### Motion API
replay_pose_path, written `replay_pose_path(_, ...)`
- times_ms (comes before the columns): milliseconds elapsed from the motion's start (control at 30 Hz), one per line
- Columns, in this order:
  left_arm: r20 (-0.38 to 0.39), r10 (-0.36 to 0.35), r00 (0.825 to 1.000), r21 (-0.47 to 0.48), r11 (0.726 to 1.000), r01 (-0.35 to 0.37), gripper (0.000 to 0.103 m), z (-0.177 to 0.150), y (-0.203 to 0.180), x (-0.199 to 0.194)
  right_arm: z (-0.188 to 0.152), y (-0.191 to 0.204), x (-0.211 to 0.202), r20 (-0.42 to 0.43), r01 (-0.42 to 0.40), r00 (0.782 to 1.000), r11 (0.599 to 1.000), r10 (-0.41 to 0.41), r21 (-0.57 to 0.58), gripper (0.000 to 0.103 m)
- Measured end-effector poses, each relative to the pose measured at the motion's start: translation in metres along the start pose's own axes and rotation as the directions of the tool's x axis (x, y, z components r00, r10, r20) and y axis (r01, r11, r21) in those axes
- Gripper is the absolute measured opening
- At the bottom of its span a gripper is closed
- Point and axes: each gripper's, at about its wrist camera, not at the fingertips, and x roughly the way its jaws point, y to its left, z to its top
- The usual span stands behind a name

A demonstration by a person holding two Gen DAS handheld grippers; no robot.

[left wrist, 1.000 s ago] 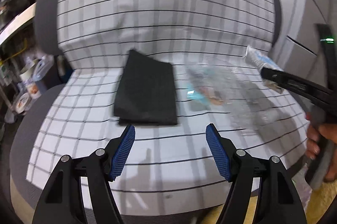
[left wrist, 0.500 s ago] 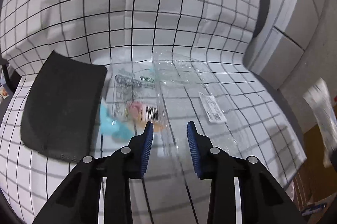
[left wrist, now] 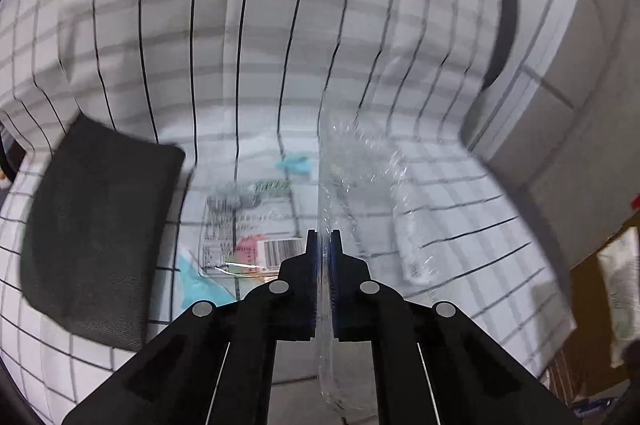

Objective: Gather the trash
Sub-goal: 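Grasp the clear plastic tray with the left tool, lift, then carry both items to the bin while the left tool releases the plastic tray inside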

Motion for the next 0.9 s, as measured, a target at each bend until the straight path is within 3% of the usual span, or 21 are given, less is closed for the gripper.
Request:
replay_pose_path(100, 0.059, -0.069, 0.996, 0.022, 0.997, 0.067, 0.005, -0.001, -0.01, -0.038, 0.003, -0.002, -0.014, 0.031, 0.008, 0.999, 1.0, -0.008, 0.008, 0.074)
replay_pose_path(233, 0.099, -0.114, 0.989, 0.093, 0.99, 0.105, 0.005, -0.02, -0.032, -0.086, 0.004, -0.01, -0.039, 0.08, 0.035, 0.996, 0.999, -0.037, 0.033, 0.074)
replay_pose_path(433, 0.059, -0.236, 0.97, 0.192, 0.956, 0.221, 0.005, -0.071, -0.065, -0.117, -0.003, -0.029, -0.079, 0.111, 0.123, 0.985, 0.99, -0.129, 0.062, 0.074)
replay_pose_path(700, -0.121, -0.367, 0.922, 0.372, 0.845, 0.385, 0.006, -0.138, -0.147, -0.109, -0.031, -0.065, -0.129, 0.118, 0.282, 0.948, 0.951, -0.296, 0.123, 0.074)
replay_pose_path(900, -0.26, -0.393, 0.882, 0.475, 0.743, 0.471, 0.006, -0.176, -0.212, -0.091, -0.051, -0.103, -0.151, 0.111, 0.339, 0.924, 0.919, -0.365, 0.201, 0.074)
